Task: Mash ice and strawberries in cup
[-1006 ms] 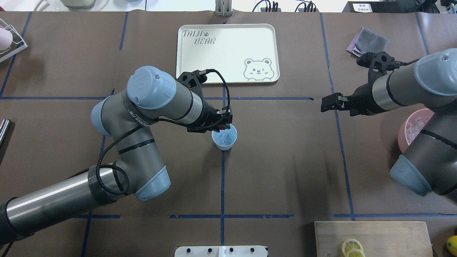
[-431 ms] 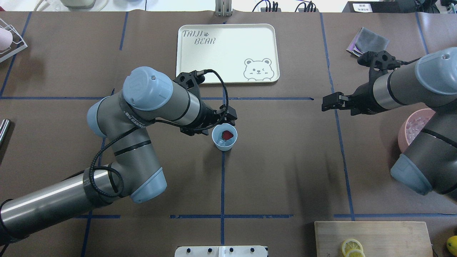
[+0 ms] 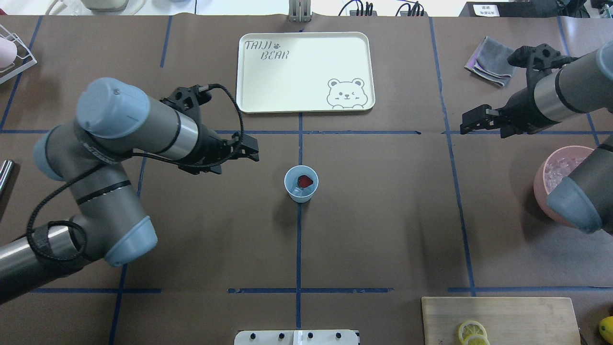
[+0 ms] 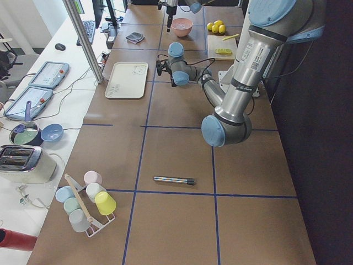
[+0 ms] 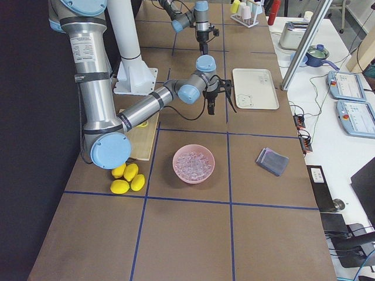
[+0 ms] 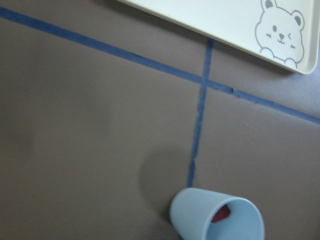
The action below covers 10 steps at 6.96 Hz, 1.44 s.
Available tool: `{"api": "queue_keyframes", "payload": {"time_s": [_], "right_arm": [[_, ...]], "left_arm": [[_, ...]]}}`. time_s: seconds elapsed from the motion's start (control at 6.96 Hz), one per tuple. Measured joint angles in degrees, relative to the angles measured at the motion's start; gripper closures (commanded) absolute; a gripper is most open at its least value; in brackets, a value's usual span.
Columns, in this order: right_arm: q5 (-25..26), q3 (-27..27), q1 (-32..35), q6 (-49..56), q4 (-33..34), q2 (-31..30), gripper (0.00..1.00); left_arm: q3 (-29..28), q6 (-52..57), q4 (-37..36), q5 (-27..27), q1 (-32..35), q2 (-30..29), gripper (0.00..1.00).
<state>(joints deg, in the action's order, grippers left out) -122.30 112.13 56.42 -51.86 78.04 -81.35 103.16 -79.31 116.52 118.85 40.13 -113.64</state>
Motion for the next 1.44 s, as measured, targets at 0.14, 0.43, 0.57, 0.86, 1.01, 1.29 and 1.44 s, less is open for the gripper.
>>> {"api": "queue_keyframes", "payload": {"time_s": [0.14,0.43,0.57,0.86,1.01,1.29,1.44], "right_arm": [[-0.72,-0.04,2.99,6.13,3.71,-0.08,0.00],[-1.06,-0.73,7.85,17.06,8.49,-0.80,0.00],[-1.23,-1.11,9.37,20.38,9.33,-1.35,0.00],[-3.48,-1.36,10.53,22.21,9.86,-1.69,0.00],[-4.57,-1.38,10.67,22.35,9.89,-1.80,0.00],[-5.06,-1.73,10.70,22.41,9.77,-1.86,0.00],[-5.11,-2.09,10.68,22.41,9.59,-1.85,0.00]], "left_arm": [[1.19,8.86,0.09,4.03,5.00,6.14,0.00],[1.59,30.55,0.37,8.45,13.68,18.62,0.00],[0.45,40.21,0.20,8.91,17.44,23.17,0.00],[-8.26,55.30,0.41,9.16,24.76,26.91,0.00],[-12.74,60.22,0.36,9.35,27.08,27.13,0.00],[-17.36,62.97,-1.76,13.24,28.13,26.18,0.00],[-19.29,63.07,-3.40,14.94,28.15,25.14,0.00]]}}
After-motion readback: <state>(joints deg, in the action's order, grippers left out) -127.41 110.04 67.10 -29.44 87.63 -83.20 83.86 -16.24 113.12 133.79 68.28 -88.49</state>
